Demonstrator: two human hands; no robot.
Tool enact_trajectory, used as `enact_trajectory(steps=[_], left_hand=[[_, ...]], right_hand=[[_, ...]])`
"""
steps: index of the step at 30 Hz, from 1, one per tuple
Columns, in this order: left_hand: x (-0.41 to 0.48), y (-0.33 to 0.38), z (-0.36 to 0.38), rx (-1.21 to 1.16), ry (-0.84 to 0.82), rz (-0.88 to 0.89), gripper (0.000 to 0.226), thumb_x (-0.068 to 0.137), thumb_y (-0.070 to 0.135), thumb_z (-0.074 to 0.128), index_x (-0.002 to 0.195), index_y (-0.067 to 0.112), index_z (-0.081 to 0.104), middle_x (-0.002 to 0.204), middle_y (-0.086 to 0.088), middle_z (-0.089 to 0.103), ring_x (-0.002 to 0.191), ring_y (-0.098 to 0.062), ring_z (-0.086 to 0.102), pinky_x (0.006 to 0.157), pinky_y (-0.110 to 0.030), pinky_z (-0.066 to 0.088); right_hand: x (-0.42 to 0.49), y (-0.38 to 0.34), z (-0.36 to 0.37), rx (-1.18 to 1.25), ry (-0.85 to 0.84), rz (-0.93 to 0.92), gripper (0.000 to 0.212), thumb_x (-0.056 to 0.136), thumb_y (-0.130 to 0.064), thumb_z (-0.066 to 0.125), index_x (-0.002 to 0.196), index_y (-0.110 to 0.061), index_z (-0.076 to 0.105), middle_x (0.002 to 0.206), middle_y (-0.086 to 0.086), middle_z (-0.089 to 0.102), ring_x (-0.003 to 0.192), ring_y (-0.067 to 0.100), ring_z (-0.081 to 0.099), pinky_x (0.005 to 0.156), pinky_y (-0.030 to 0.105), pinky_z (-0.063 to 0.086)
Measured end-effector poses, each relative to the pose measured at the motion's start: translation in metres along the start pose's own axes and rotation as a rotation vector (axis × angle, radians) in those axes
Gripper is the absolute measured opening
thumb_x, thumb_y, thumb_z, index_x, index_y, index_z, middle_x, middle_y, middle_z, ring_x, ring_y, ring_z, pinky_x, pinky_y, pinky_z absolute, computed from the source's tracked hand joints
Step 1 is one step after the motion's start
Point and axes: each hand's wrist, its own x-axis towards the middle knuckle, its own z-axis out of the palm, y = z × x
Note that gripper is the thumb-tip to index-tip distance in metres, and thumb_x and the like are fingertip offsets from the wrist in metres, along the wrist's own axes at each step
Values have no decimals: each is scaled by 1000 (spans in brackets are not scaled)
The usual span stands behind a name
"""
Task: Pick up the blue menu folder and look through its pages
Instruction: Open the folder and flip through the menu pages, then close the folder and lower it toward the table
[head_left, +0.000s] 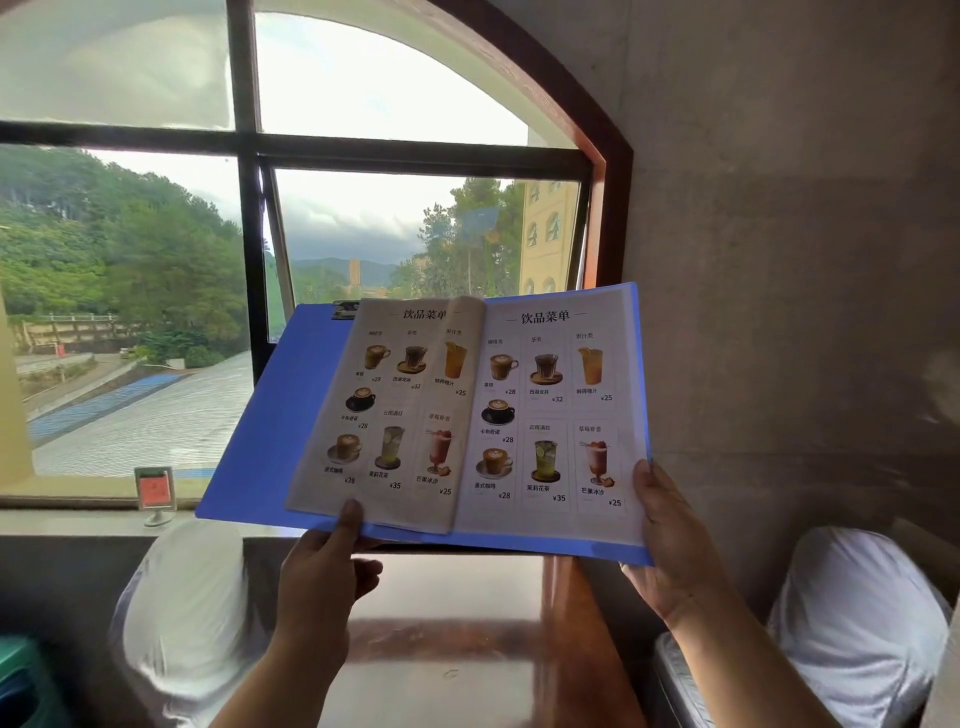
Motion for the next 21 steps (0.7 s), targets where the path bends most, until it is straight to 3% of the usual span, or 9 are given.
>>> enact_trajectory(steps=[2, 4, 10, 12, 15, 18, 19, 21], left_hand=[[0, 0, 0, -8, 1, -1, 32, 91, 47, 77, 89, 15, 74, 89, -13, 79, 70, -29, 70, 63, -37, 56], [0, 0, -1, -15, -4, -2, 33, 91, 48, 76, 91, 15, 74, 91, -13, 79, 72, -30, 71, 63, -37, 56], [-3, 4, 1, -31, -5, 22, 34, 94, 48, 74, 96, 14, 72, 99, -17, 79, 76, -33, 71, 64, -38, 56], [-8, 7, 5, -6, 23, 79, 32, 97, 49, 68, 103, 17, 67, 106, -17, 76, 79, -33, 73, 66, -38, 57], [-27, 16, 18, 8, 52, 257, 18, 107, 48, 51, 112, 32, 58, 116, -7, 71, 100, -38, 74, 79, -40, 57], [-49, 19, 33, 304, -1, 515, 27, 103, 55, 39, 97, 34, 55, 96, 5, 67, 98, -37, 69, 70, -30, 49], [-54, 19, 37, 405, -56, 565, 33, 97, 60, 39, 102, 32, 57, 99, 2, 70, 98, -38, 68, 67, -31, 45], [-56, 21, 39, 591, -228, 636, 56, 86, 69, 47, 131, 37, 52, 126, -5, 70, 111, -35, 68, 76, -35, 48]], right_hand=[[0, 0, -1, -17, 7, -6, 42, 102, -40, 57, 139, -23, 67, 131, 25, 75, 119, 54, 70, 98, 79, 53], [0, 0, -1, -34, 9, -7, 42, 103, -40, 56, 139, -23, 67, 132, 26, 74, 120, 55, 69, 102, 81, 47], [-1, -1, 3, -7, -23, -12, 44, 98, -42, 60, 137, -24, 68, 129, 24, 76, 115, 51, 73, 86, 65, 63], [0, 0, 3, -17, -15, -18, 40, 97, -43, 61, 133, -27, 72, 128, 23, 77, 114, 51, 74, 89, 70, 61], [1, 3, 4, -56, 11, -14, 36, 99, -46, 59, 128, -30, 74, 129, 22, 77, 115, 51, 74, 98, 77, 54], [-1, 7, 11, -58, 1, 4, 37, 100, -48, 58, 128, -31, 74, 128, 22, 77, 115, 50, 74, 98, 77, 54], [-1, 9, 14, -54, 2, 7, 37, 99, -48, 59, 128, -31, 74, 126, 22, 77, 114, 49, 75, 96, 76, 56], [1, 12, 15, -35, 2, 15, 38, 101, -46, 58, 130, -26, 72, 123, 19, 80, 109, 44, 78, 87, 66, 65]])
